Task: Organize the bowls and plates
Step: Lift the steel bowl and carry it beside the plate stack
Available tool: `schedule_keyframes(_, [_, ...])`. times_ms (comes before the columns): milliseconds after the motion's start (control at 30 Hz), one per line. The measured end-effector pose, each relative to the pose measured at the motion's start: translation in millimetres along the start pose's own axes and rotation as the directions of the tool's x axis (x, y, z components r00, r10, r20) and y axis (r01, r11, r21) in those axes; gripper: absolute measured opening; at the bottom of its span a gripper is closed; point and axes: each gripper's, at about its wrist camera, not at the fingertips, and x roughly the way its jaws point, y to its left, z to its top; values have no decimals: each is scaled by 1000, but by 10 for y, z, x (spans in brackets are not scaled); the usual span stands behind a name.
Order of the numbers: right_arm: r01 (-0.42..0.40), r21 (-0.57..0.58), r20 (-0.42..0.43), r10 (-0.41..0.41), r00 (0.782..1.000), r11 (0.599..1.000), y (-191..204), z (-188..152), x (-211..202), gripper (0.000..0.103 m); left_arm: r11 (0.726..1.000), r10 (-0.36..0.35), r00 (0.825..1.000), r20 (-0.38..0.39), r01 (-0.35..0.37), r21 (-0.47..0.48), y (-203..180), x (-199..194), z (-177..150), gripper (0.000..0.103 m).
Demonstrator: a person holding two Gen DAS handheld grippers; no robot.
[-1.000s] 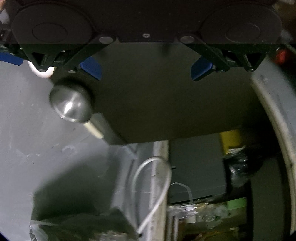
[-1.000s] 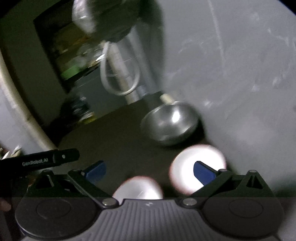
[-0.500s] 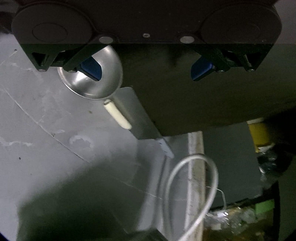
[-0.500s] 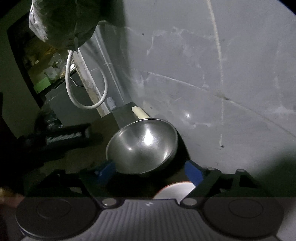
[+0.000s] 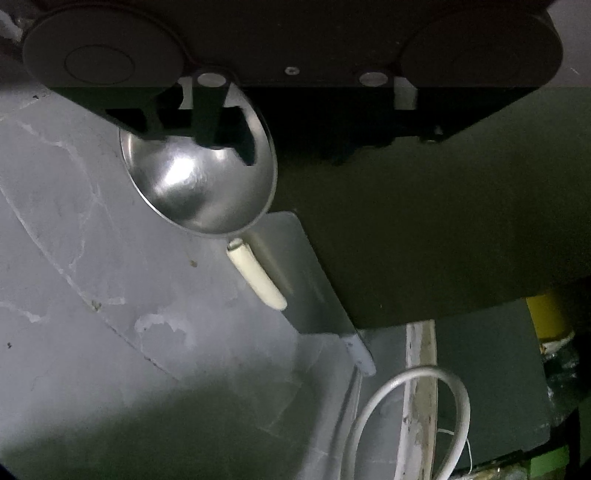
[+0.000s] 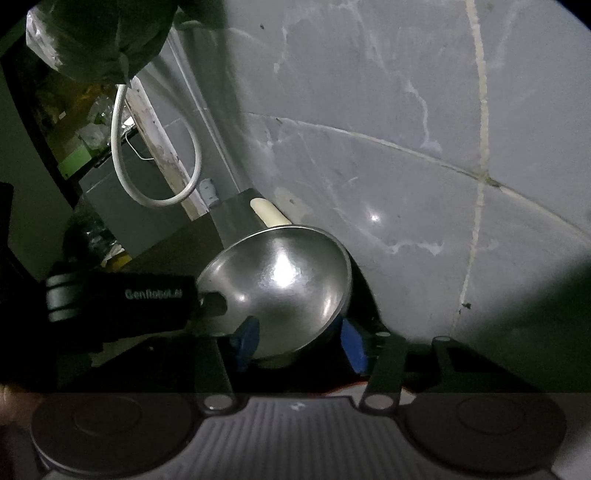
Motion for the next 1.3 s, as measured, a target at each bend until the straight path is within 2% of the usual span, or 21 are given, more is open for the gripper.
schedule_keyframes(67, [-4,-2,-5,4,1000,1000,-12,5,6,48,1000,-21,1000,-6,21,-6,8,22,-34,32])
schedule_keyframes(167, [-4,-8,-3,4,1000,1000,-33,3,-5,32,999,-45,999,-8,45,3,2,17,-82,20])
schedule_keyframes(300, [-30,-19,8,30,1000,999,-28,-33,-56,29,999,-27,1000,10,26,28,4,-79,-146,20])
schedule_keyframes(467, [-89,-48,58,92,994,995,16,-61,-254,27,998,-24,994,103,17,62,21,-426,-247,20])
schedule_keyframes(633, [-178,-99,120,189,975,979,83,-130,-631,26,997,-9,980,200,-7,76,20,-916,-417,21])
schedule_keyframes(767, [-245,-165,140,268,953,955,110,-262,-990,26,998,-2,972,237,-13,63,45,-1303,-653,21])
schedule_keyframes(1067, [-346,-273,56,374,926,897,32,-697,-1696,26,1000,-11,976,216,12,-2,78,-1924,-1391,21])
schedule_keyframes(1200, [-392,-304,0,411,911,868,-47,-922,-1945,26,997,-24,986,163,35,-66,116,-2107,-1772,21])
schedule_keyframes(1300, [-425,-314,-47,433,900,849,-128,-1111,-2070,26,997,-25,993,116,34,-76,125,-2192,-2024,21])
